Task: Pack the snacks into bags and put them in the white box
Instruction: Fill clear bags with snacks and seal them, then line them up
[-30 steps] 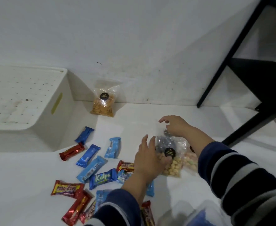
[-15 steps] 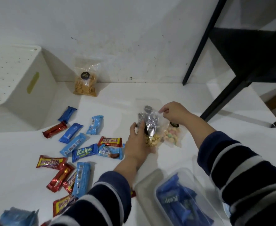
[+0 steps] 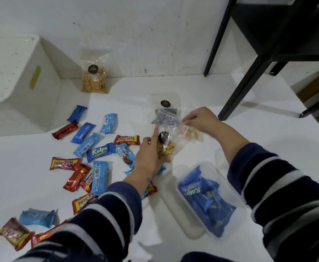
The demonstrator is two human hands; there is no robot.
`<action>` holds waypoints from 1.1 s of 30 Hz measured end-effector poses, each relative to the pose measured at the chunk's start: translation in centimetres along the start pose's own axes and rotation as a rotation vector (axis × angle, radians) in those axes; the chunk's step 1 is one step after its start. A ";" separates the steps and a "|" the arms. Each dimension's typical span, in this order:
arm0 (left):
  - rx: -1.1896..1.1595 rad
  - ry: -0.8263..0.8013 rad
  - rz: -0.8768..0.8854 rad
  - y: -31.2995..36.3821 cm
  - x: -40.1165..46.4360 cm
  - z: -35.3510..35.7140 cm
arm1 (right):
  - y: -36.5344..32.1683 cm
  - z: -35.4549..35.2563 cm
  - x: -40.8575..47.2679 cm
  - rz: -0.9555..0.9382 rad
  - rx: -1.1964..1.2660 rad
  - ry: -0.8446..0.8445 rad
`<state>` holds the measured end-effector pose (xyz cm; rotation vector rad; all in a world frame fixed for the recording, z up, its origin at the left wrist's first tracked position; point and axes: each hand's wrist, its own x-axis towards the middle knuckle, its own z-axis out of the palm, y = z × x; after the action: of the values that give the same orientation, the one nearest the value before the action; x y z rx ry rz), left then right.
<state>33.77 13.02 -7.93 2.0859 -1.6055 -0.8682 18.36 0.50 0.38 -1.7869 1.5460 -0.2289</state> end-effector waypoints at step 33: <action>-0.001 0.006 0.039 -0.4 -1.4 0.6 | -1.6 3.2 -0.7 0.034 -0.034 0.124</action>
<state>33.43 14.56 -8.27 2.0472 -1.6365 -0.8494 21.28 2.51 -0.65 -1.7999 1.6752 -0.3041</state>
